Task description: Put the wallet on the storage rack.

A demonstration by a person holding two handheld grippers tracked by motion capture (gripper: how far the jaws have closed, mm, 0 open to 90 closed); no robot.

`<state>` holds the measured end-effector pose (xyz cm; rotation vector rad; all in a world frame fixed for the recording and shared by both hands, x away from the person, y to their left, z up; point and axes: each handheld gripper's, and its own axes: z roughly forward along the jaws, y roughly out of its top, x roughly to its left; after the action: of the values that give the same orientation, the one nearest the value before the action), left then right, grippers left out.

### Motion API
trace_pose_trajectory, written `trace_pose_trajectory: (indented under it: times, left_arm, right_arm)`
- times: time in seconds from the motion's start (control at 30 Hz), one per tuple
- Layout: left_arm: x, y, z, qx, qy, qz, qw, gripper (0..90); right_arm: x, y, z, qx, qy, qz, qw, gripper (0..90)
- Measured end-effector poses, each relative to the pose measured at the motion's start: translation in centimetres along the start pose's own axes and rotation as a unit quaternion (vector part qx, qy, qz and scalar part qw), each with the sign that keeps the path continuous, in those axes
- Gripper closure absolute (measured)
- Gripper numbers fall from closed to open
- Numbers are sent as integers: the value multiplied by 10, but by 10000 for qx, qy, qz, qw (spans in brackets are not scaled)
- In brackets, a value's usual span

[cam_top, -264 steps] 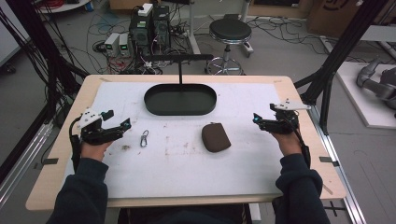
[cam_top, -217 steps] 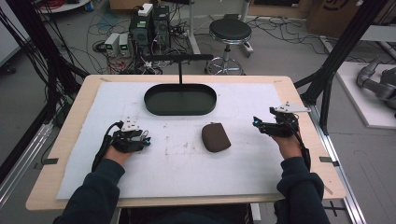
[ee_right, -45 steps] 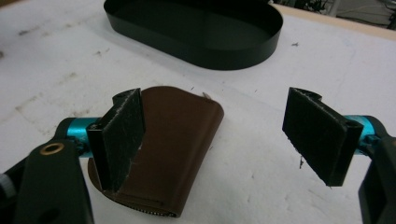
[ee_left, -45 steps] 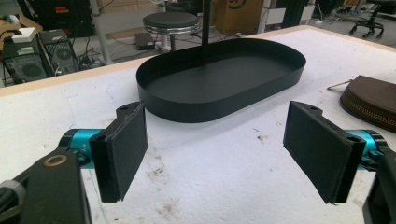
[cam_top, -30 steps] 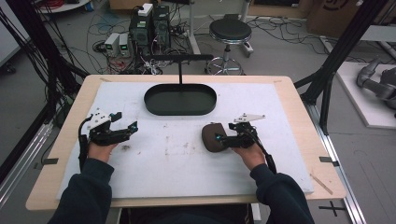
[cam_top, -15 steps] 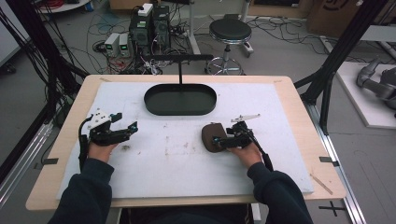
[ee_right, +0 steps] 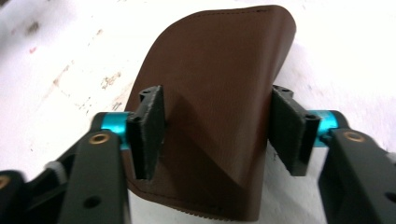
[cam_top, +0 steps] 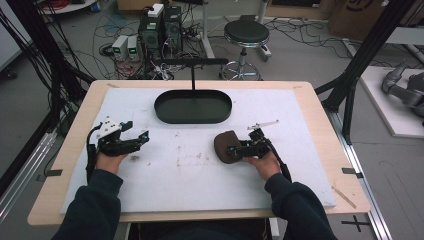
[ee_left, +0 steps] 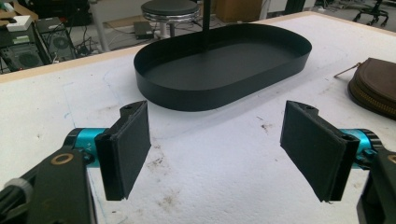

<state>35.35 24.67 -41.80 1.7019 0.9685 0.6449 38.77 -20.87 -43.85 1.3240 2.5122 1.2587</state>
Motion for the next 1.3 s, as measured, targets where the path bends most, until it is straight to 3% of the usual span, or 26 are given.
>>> trace_pose_trajectory:
  times: [0.13, 0.33, 0.47, 0.6, 0.7, 0.8, 0.93, 0.97, 1.03, 1.1, 1.2, 1.3]
  left_arm:
    - [2, 0, -2, -25, 42, -20, 10000, 243]
    - [1, 1, -4, -41, 60, -12, 10000, 243]
    - [3, 0, -5, -41, 66, -23, 10000, 243]
    - [3, 0, -4, -37, 59, -11, 10000, 243]
    - [3, 0, -4, -43, 53, -19, 10000, 244]
    - [3, 0, -4, -44, 40, -11, 10000, 244]
    - [2, 0, -4, -60, 29, -24, 10000, 244]
    - [2, 0, -4, -58, 23, -17, 10000, 244]
    - [2, 0, -4, -61, 17, -19, 10000, 244]
    - [2, 0, -4, -66, 0, -22, 10000, 244]
    - [2, 0, -4, -69, -18, -19, 10000, 244]
    - [2, 0, -3, -53, -31, -10, 10000, 244]
  right_arm:
    - [8, 5, -7, -167, -111, -387, 9990, 581]
    - [23, 11, -18, -337, -260, -999, 9941, 671]
    - [32, 15, -29, -388, -733, -1471, 9856, 696]
    - [33, 17, -37, -410, -1225, -1835, 9745, 709]
    - [31, 17, -40, -405, -1378, -1899, 9713, 711]
    - [30, 17, -40, -431, -1219, -1990, 9714, 707]
    - [30, 16, -39, -638, -736, -2032, 9743, 666]
    - [30, 16, -38, -658, -667, -2082, 9736, 655]
    - [33, 16, -36, -701, -624, -2199, 9710, 612]
    - [34, 16, -34, -718, -688, -2199, 9704, 527]
    - [33, 15, -33, -752, -743, -2164, 9706, 489]
    - [28, 14, -30, -624, -684, -2050, 9744, 486]
